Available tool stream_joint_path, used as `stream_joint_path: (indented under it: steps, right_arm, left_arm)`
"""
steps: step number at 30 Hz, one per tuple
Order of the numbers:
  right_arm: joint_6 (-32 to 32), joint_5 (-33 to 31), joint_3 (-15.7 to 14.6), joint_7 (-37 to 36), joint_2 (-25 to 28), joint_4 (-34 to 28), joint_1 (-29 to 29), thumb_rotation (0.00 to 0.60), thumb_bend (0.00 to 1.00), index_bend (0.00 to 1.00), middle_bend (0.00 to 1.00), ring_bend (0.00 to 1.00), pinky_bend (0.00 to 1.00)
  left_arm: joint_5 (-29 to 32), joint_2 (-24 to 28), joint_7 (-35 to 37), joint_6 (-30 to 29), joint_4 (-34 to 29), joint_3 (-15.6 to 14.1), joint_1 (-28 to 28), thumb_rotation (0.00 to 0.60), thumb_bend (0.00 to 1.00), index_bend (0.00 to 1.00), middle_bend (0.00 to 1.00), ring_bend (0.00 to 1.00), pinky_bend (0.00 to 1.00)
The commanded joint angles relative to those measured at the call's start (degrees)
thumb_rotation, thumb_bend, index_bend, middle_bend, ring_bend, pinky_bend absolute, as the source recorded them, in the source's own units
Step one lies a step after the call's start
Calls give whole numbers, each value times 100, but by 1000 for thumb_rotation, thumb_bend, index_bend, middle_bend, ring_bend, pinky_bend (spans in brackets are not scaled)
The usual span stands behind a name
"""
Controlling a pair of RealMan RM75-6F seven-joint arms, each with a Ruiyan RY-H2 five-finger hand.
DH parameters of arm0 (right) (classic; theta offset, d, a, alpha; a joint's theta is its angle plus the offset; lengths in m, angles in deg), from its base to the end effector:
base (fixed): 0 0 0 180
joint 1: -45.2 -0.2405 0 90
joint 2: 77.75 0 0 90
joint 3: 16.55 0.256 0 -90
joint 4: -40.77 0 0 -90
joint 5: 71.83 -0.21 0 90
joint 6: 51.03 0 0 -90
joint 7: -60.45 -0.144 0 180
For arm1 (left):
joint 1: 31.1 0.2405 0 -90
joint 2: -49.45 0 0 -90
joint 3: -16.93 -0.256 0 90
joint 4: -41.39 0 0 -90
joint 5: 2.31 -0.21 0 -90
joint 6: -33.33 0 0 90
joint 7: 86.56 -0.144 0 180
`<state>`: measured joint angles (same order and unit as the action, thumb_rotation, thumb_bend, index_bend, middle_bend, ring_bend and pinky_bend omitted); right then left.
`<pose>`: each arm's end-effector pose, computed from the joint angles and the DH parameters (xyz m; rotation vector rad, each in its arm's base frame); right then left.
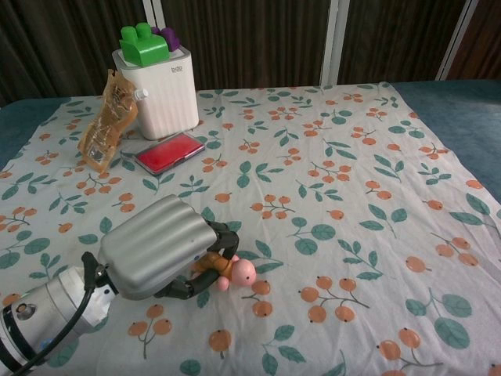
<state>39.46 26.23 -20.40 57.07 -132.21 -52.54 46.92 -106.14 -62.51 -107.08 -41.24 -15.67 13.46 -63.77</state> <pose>-0.3116 -0.1190 0.1945 1.5400 -0.8640 0.8386 -0.1446 0.2363 -0.1125 -2.1175 -0.2627 -1.1555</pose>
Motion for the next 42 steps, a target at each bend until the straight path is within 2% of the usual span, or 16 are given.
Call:
stream_joint_path:
  steps: [1, 6, 9, 11, 19, 22, 24, 25, 26, 28, 29, 31, 33, 34, 36, 42]
  right_arm:
    - [18, -1, 4, -4, 1, 2, 7, 600, 205, 0, 0, 0, 0]
    - [32, 21, -6, -27, 9, 12, 12, 600, 206, 0, 0, 0, 0]
    - [73, 29, 1, -49, 1, 25, 25, 600, 206, 0, 0, 0, 0]
    - [67, 27, -4, -37, -4, 31, 28, 600, 206, 0, 0, 0, 0]
    - [115, 126, -50, -28, 10, 31, 53, 600, 205, 0, 0, 0, 0]
    - [173, 154, -57, -73, 24, 61, 75, 600, 205, 0, 0, 0, 0]
    - [130, 167, -76, -55, 18, 63, 66, 600, 205, 0, 0, 0, 0]
    - [100, 177, -85, -39, 13, 60, 55, 600, 205, 0, 0, 0, 0]
    - [59, 191, -95, 0, -4, 53, 40, 600, 206, 0, 0, 0, 0]
    - [-17, 212, -114, 102, -41, 40, 17, 600, 205, 0, 0, 0, 0]
    - [-58, 229, -125, 156, -62, 28, 3, 600, 205, 0, 0, 0, 0]
    - [-156, 287, -161, 291, -120, 9, -29, 600, 205, 0, 0, 0, 0]
    - [-236, 392, -215, 375, -184, 6, -61, 600, 205, 0, 0, 0, 0]
    - [-266, 432, -235, 403, -210, 5, -75, 600, 205, 0, 0, 0, 0]
    - [-323, 493, -252, 517, -282, 17, -104, 600, 206, 0, 0, 0, 0]
    - [-480, 496, -266, 696, -408, -5, -170, 600, 205, 0, 0, 0, 0]
  left_arm:
    - [28, 43, 86, 96, -17, -58, -16, 600, 463, 795, 870, 993, 1000]
    - [234, 264, -164, 426, -355, -38, -28, 600, 432, 217, 403, 933, 1000]
    - [242, 400, -222, 438, -592, -58, -24, 600, 411, 62, 239, 923, 1000]
    - [266, 520, -276, 509, -804, -94, -22, 600, 397, 15, 187, 914, 1000]
    - [209, 1101, -684, 246, -1527, -272, 218, 600, 384, 0, 108, 846, 1000]
    - [292, 1666, -811, -180, -1785, -462, 621, 600, 384, 0, 98, 655, 941]
    - [390, 2157, -727, -460, -2145, -621, 910, 600, 384, 0, 89, 411, 775]
    - [412, 2383, -578, -560, -2327, -711, 1011, 600, 384, 0, 85, 341, 700]
    - [419, 2658, -298, -736, -2547, -811, 1139, 600, 384, 0, 70, 232, 554]
    - [320, 2964, 245, -1160, -2696, -926, 1348, 600, 383, 0, 33, 90, 316]
    - [247, 3048, 558, -1456, -2668, -951, 1474, 600, 383, 0, 24, 53, 242]
    - [108, 3045, 1352, -2336, -2321, -869, 1825, 600, 381, 0, 18, 10, 143]
    - [156, 2779, 2180, -3274, -1686, -566, 2178, 600, 381, 0, 6, 2, 127]
    - [238, 2696, 2401, -3465, -1423, -453, 2268, 600, 381, 0, 2, 0, 125]
    - [528, 2792, 2732, -3382, -1228, -372, 2385, 600, 381, 0, 0, 0, 113]
    - [992, 3415, 2876, -2392, -1851, -485, 2381, 600, 377, 0, 0, 0, 102]
